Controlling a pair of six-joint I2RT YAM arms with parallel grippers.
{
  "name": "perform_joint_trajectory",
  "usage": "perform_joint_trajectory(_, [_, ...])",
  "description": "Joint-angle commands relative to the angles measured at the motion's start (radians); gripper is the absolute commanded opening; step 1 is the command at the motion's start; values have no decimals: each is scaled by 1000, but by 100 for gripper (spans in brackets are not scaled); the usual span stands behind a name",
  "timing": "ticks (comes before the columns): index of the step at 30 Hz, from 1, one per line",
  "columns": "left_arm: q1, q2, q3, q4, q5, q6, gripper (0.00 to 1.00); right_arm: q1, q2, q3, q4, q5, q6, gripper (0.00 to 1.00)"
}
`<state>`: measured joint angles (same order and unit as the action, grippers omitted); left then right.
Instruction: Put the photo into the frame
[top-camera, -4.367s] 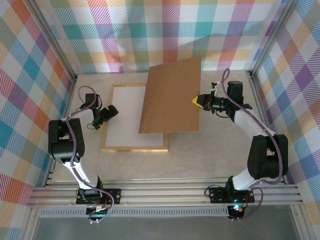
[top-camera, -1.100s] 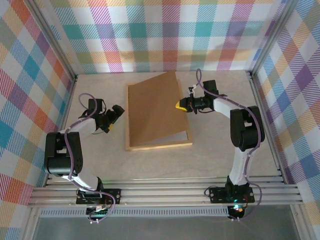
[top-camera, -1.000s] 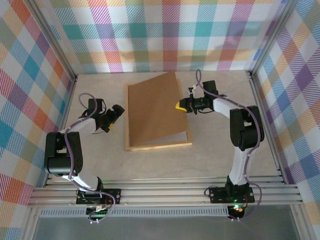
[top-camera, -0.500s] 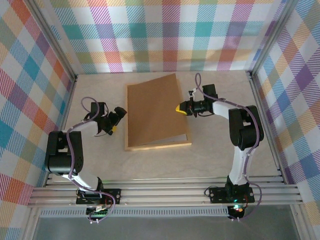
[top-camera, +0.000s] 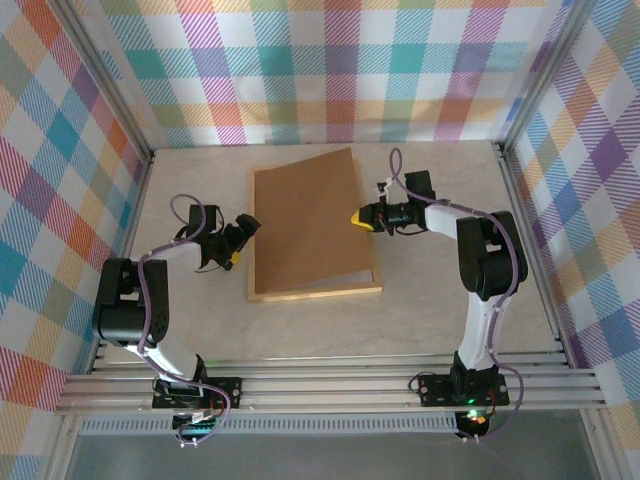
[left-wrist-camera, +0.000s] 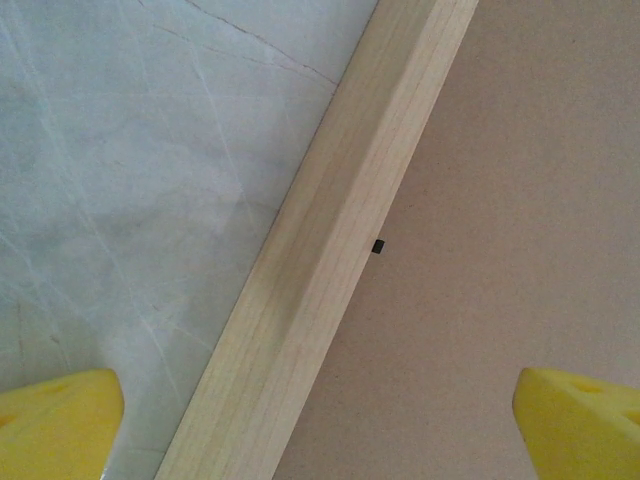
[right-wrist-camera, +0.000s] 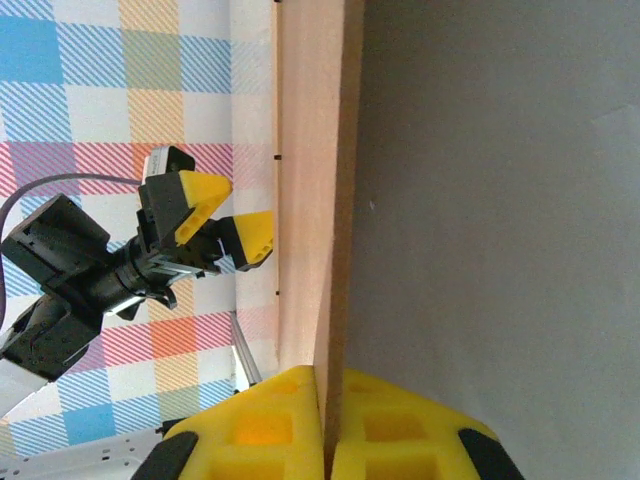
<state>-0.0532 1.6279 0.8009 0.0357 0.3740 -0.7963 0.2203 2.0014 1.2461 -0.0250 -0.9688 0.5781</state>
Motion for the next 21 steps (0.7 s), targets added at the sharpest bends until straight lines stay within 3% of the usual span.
perform_joint_trajectory(1, [-11,11,-1,12,6,-4,100,15,-6,34,-25,58,-80,0])
perform_joint_trajectory(21, [-14,16,10,5,11,-1,100,16,-53,-25,74,107,-87,0])
